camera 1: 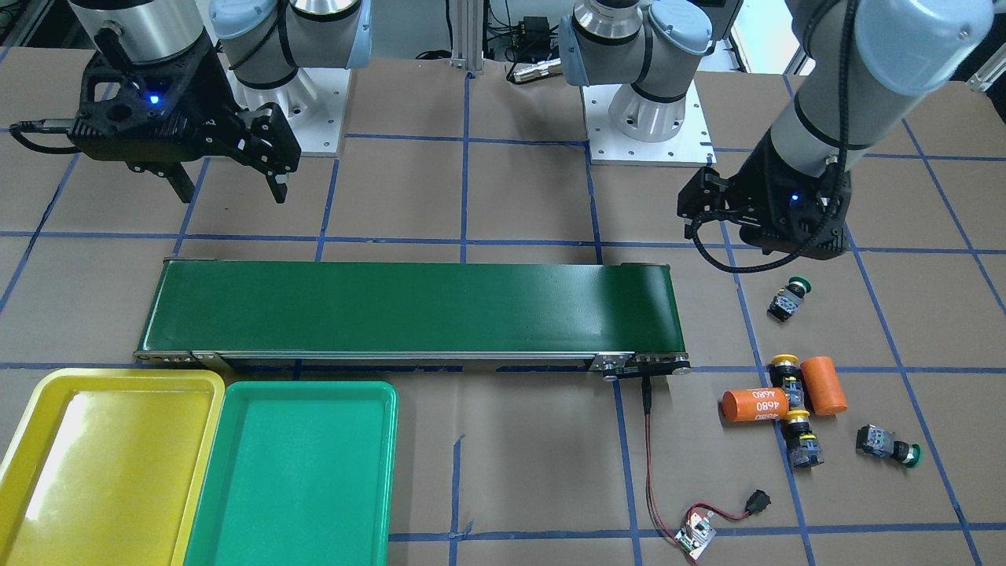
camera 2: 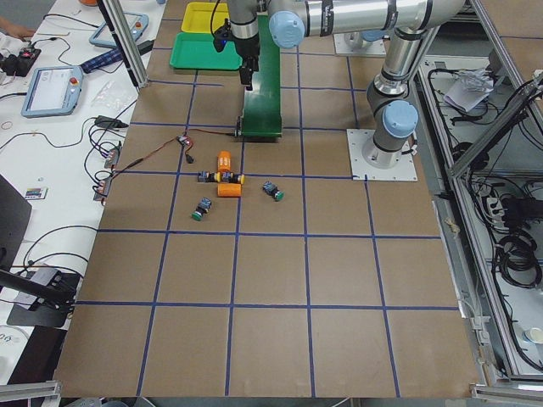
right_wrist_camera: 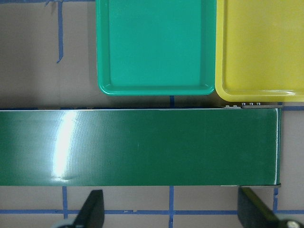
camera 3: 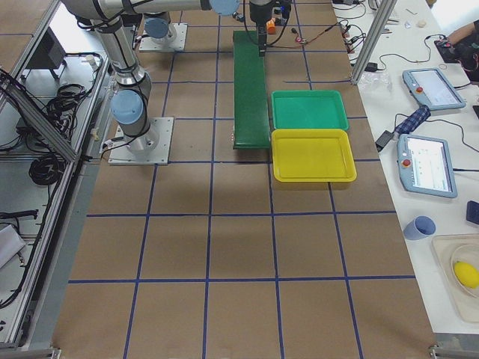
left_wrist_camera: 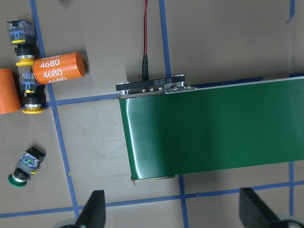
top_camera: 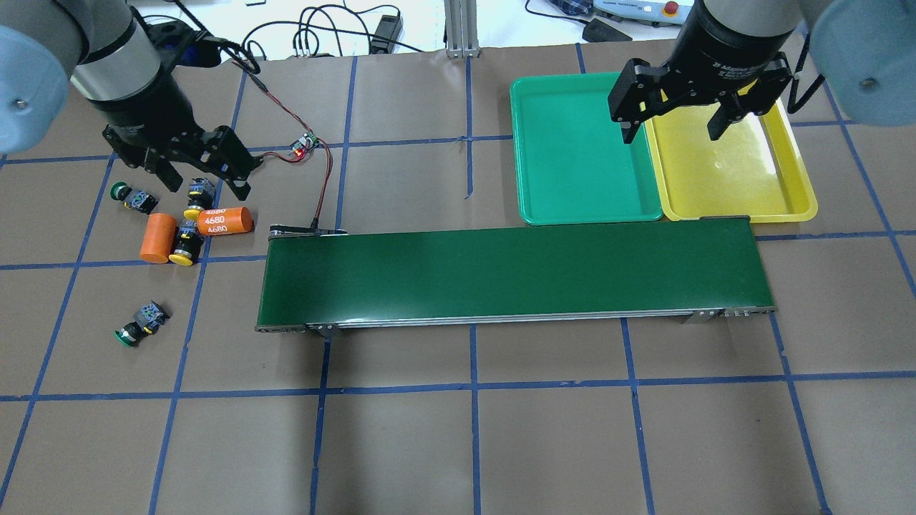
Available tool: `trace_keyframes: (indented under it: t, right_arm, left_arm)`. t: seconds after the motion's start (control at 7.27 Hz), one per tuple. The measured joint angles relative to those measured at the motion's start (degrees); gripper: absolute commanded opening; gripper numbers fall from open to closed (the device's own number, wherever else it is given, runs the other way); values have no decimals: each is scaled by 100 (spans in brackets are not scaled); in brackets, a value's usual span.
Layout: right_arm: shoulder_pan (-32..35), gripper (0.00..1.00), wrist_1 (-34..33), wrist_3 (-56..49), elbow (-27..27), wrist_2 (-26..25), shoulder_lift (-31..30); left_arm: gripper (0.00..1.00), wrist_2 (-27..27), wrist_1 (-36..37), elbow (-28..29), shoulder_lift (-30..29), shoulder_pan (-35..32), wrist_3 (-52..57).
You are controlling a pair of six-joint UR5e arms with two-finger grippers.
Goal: Sort buttons by color to trays
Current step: 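Lower the left gripper toward the green-capped button switch near the cylinders, then grasp the green-capped button switch with the left gripper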
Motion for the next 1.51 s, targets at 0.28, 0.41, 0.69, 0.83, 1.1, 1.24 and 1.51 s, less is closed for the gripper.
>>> trace_keyframes:
  t: [0.28,0.41,0.69,0.83,1.1,1.24,1.51]
  right_arm:
    - [0,100,-1,0,0,0,3]
    - [0,100,-5,0,0,0,2]
    - [0,100,-4,0,0,0,0]
    - [0,100,-4,0,0,0,0]
    - [0,100,-2,0,0,0,0]
    - [0,100,-4,0,0,0,0]
    - [0,100,0,0,0,0,0]
  left_arm:
    - [100,4,911,-736,-57,932,1808]
    - [100,3,1587,-1206,-125,1267,2521]
    - [100,14,2973,-2015,-321,1607,3707]
    - [100,21,3309,-2211,-433,1817,4212]
    - [100,46,3515,-2320,-673,2213,5233]
    - [100,51,3541,-2336,-801,2302,5486]
    - [100,55,3618,-2345,-1056,2471,5715]
